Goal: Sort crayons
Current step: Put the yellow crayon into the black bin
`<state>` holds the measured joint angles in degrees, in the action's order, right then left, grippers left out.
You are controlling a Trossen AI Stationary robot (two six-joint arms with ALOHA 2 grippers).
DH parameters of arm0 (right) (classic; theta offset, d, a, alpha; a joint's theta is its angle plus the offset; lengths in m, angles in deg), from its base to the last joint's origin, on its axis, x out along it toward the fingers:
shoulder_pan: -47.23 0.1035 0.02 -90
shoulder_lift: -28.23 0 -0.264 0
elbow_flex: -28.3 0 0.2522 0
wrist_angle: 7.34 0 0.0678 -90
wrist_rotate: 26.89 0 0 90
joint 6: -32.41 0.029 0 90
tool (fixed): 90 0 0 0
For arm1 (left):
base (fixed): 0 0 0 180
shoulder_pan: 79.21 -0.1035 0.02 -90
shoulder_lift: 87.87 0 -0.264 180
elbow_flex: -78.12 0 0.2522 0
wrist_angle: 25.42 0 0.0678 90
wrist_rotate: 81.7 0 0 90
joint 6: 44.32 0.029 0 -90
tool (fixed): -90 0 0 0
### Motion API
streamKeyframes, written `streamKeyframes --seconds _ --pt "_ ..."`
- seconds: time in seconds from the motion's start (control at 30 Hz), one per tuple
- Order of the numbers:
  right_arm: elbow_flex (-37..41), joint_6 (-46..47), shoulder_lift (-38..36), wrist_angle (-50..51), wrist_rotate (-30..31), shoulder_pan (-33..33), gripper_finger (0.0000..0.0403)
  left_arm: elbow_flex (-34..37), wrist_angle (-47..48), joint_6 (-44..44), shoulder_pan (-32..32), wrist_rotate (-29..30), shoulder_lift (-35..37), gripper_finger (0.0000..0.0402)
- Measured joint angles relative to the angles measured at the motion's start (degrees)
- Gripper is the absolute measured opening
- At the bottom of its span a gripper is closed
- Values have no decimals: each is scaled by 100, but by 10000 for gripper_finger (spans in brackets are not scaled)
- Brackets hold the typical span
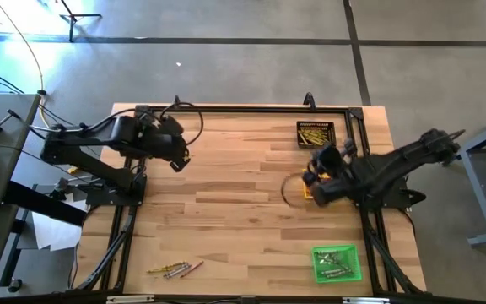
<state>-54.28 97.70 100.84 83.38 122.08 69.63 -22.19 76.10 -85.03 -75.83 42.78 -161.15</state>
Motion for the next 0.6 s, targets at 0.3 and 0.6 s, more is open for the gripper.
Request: streamKeyframes --seconds 0.3,0.6 --pt "647 -1433 5 -2418 -1200 -1295 52 1526 -487 153 -788 -375 192 70" --pt "1439 -3067 5 -5082 -3120 -2354 52 3201 -1658 854 -2315 -1320 389 70"
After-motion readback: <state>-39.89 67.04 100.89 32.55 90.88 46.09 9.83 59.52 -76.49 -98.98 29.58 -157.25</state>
